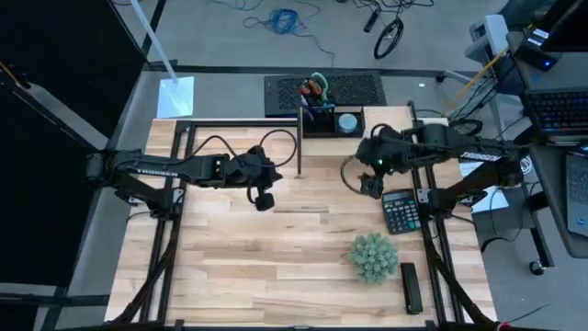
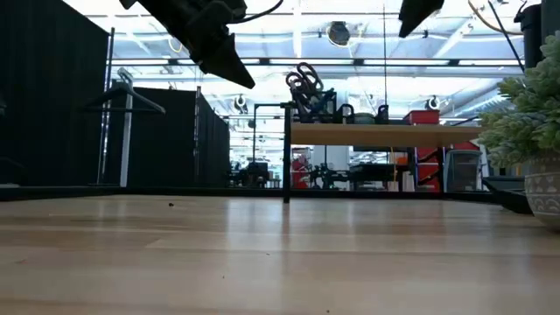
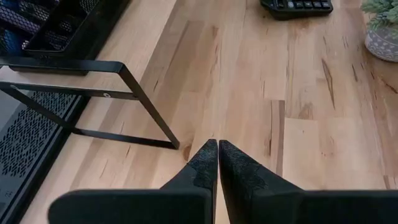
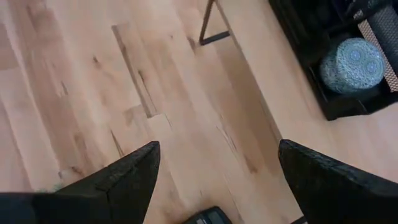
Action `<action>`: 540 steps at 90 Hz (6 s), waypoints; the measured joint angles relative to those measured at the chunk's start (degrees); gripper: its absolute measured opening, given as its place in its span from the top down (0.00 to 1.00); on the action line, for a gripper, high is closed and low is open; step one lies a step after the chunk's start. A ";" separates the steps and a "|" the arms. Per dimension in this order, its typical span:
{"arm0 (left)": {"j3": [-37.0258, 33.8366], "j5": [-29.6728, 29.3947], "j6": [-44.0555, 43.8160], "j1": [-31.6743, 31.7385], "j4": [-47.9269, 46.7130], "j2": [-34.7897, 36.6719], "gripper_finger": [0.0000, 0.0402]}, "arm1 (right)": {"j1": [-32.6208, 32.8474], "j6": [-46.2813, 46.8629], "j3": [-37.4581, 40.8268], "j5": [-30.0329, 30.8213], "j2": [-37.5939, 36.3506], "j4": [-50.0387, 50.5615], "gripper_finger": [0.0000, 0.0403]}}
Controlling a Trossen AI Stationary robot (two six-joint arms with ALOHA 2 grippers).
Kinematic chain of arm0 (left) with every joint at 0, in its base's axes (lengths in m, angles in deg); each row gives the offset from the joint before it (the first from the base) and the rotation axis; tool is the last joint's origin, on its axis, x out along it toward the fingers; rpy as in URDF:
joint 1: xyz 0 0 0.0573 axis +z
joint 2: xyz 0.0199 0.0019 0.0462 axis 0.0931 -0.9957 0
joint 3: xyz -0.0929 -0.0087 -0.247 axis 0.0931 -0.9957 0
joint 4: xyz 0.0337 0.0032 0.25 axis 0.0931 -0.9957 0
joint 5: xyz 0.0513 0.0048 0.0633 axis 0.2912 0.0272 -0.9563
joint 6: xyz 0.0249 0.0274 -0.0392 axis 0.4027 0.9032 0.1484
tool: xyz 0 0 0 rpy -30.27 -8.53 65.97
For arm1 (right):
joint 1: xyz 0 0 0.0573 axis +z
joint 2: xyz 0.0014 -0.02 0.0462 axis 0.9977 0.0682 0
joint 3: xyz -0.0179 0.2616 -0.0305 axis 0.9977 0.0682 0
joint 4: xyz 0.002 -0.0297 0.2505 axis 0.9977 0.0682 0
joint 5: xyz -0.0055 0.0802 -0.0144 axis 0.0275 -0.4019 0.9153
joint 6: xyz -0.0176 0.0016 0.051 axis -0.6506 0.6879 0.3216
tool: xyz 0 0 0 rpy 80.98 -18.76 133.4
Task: Pick and place office supplies into organizer
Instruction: Put the gray patterned vase plant on the wooden shelf
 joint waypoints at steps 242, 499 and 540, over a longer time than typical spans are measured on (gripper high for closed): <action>0.11 15.49 -3.36 -11.58 36.85 -29.82 0.46 | 40.22 39.60 46.23 10.40 10.67 -49.83 0.23; 1.63 11.04 -8.29 -14.00 41.80 -36.19 0.23 | 38.08 38.06 52.04 20.79 21.44 -81.48 0.23; 1.92 9.28 -10.82 -13.27 41.65 -36.18 0.23 | 39.12 43.25 51.80 22.12 21.39 -78.49 0.23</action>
